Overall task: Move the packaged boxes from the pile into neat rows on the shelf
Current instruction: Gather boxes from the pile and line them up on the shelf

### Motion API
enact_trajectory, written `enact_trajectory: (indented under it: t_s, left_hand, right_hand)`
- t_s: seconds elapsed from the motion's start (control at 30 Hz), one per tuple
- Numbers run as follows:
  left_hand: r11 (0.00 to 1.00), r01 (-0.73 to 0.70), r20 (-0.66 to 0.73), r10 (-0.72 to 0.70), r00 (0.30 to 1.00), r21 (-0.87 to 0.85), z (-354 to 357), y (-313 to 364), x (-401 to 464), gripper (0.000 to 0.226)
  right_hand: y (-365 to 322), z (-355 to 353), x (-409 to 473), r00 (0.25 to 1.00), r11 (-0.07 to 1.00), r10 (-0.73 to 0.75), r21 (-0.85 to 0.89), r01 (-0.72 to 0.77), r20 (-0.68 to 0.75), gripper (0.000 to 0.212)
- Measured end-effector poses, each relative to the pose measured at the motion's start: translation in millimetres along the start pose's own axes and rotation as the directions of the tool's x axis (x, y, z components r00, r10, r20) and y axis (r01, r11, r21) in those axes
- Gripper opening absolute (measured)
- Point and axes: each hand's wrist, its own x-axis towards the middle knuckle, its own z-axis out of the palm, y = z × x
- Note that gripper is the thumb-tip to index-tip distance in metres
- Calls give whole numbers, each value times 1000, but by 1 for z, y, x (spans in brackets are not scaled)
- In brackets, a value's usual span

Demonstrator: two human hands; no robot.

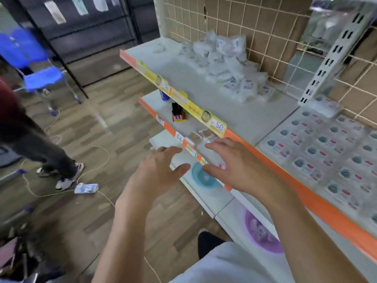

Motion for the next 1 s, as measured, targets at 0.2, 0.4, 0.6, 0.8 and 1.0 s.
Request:
enact_trajectory:
  t_s: [0.2,0.4,0.6,0.8,1.0]
  left_hand:
    - [999,33,20,-33,999,-11,-31,-44,72,51]
    - [1000,5,38,-6,999,27,-72,-82,174,49]
    - [1000,-29,5,29,1000,1,-108,-104,261,53]
    - [996,-89,28,89,996,-31,-114,-116,333,52]
    - [982,-186,127,189,974,-38,-113,-132,405,50]
  right_hand:
    - [-16,9,99,1000,999,-28,36,28,-5,54]
    - [-28,1,210,999,999,1,54,1,-46,55]
    - [-37,-21,302,998,999,13,31,-12,-62,53]
    - [-22,-28,359,986,996,87,19,-85,-143,58]
    - [-8,-21,409,937,969,245,69,-235,-248,53]
